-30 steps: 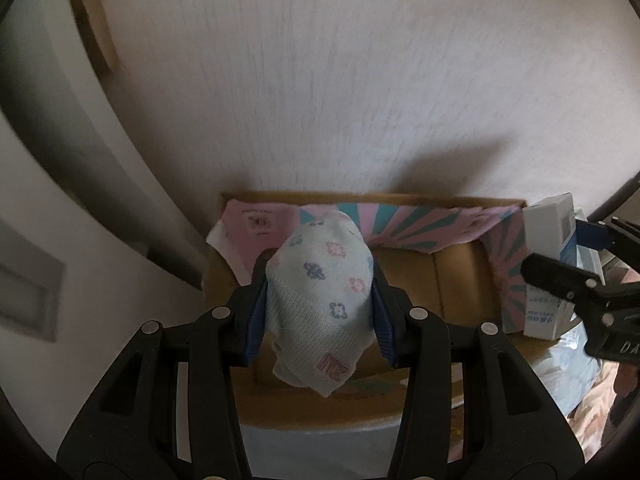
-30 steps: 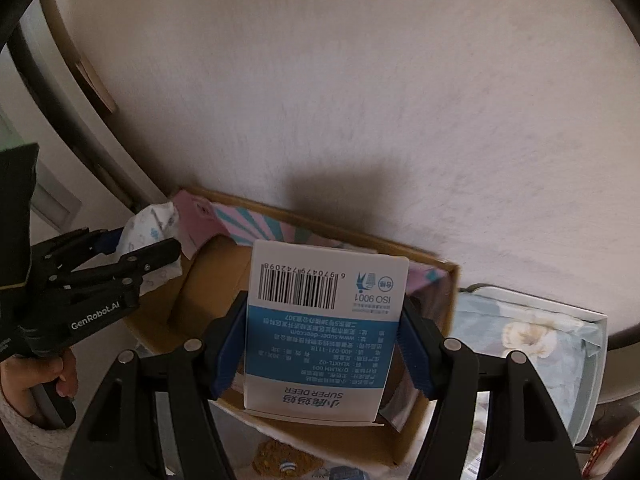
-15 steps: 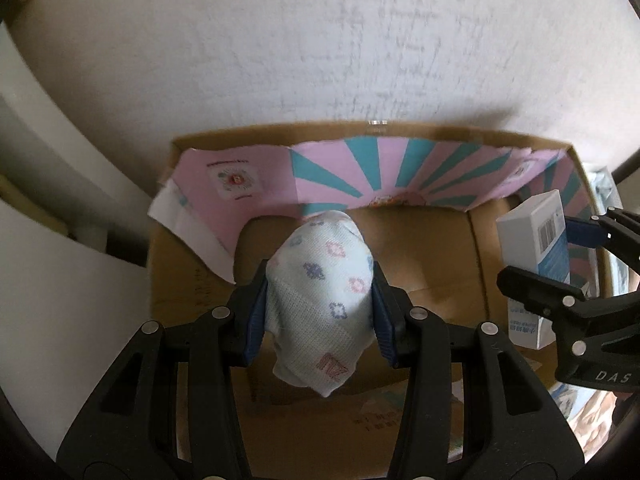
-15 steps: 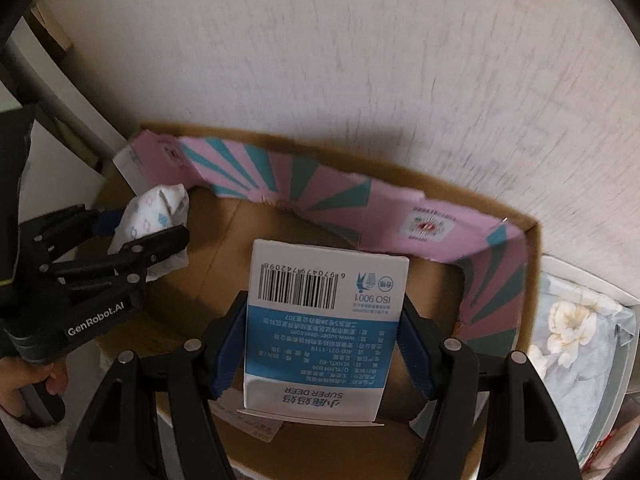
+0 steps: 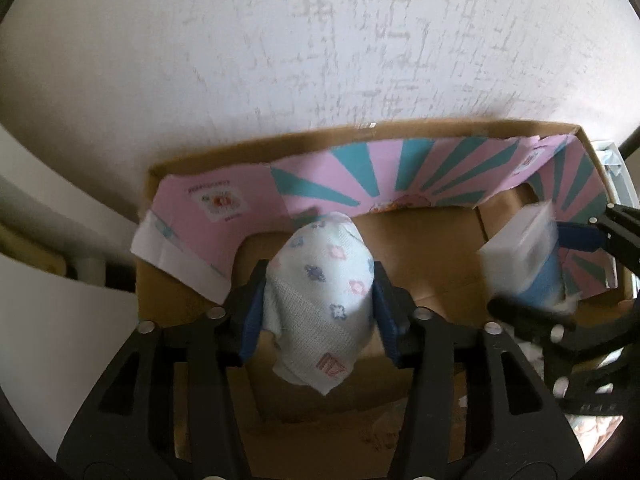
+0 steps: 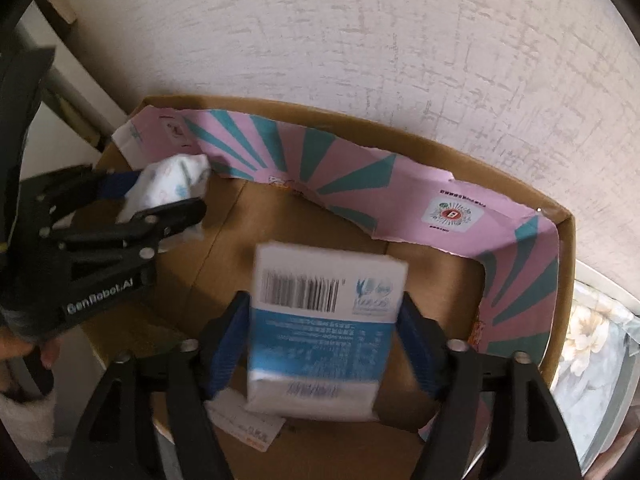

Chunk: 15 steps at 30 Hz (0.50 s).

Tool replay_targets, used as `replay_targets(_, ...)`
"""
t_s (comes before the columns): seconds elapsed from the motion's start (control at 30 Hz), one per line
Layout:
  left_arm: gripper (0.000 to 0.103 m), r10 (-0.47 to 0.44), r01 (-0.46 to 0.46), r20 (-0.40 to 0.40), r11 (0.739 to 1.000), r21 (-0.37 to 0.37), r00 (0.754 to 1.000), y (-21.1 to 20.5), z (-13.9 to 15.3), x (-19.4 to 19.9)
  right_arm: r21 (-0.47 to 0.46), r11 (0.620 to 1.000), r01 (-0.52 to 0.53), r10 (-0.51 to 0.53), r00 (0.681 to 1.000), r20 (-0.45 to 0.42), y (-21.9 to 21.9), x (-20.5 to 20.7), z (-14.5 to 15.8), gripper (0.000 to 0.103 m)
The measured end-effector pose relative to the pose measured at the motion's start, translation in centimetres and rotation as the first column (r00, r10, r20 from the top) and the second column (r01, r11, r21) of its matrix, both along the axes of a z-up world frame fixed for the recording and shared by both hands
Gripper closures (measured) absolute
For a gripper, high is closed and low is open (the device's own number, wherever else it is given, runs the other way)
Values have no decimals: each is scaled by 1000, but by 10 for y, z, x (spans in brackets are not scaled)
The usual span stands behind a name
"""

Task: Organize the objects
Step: 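Carry mask and box into the cardboard box and open both grippers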

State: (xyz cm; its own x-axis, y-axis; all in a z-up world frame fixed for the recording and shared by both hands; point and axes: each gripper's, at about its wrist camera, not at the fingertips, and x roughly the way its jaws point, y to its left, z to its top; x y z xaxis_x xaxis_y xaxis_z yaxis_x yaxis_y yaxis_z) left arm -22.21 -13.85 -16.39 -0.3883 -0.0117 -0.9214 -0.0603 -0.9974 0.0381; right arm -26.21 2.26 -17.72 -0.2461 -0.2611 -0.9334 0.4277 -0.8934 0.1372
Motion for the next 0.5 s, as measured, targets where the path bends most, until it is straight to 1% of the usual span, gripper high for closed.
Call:
replay_targets(0.03,5,-4,4,-4,1000,6,1000,0,2,1,-10,1000,-5,5,1000,0,1,2,0,1)
replay_targets(0.07,0,-5,5,-6,1000,10,1000,-1,4,1,-29,999,-25,25,1000,-5,1,5,2,1)
replay_targets(0.1,0,-6,6,-18,1000,16,1000,-1,7,3,-34,999,-36,36,999,-12,1,7,3,1)
replay_targets(0.2,0,-8,8,-19,1000,21,1000,-1,9,5,-33,998,-47,46,998,-38,0,14,5,1)
replay_targets(0.27,0,-11,12,-21,1000,19,1000,4,10,4,-38,998,-49,47,998,-38,-1,18,4,1)
replay_targets(0.3,0,-13,13,-20,1000,21,1000,9,12,-3,-37,998,-48,46,998,-39,-1,19,4,1)
replay_targets(0.33,0,-13,13,-20,1000,21,1000,13,14,-10,-34,997,-72,71,997,-44,-2,20,4,1)
replay_targets(0.4,0,-13,14,-24,1000,25,1000,13,15,-8,-29,997,-71,70,996,-48,-3,22,3,1)
replay_targets(0.43,0,-12,13,-25,1000,27,1000,16,18,-17,-28,997,-70,69,997,-46,-4,22,3,1)
replay_targets(0.5,0,-8,9,-29,1000,29,1000,16,20,-16,-29,997,-69,68,996,-50,1,24,4,1)
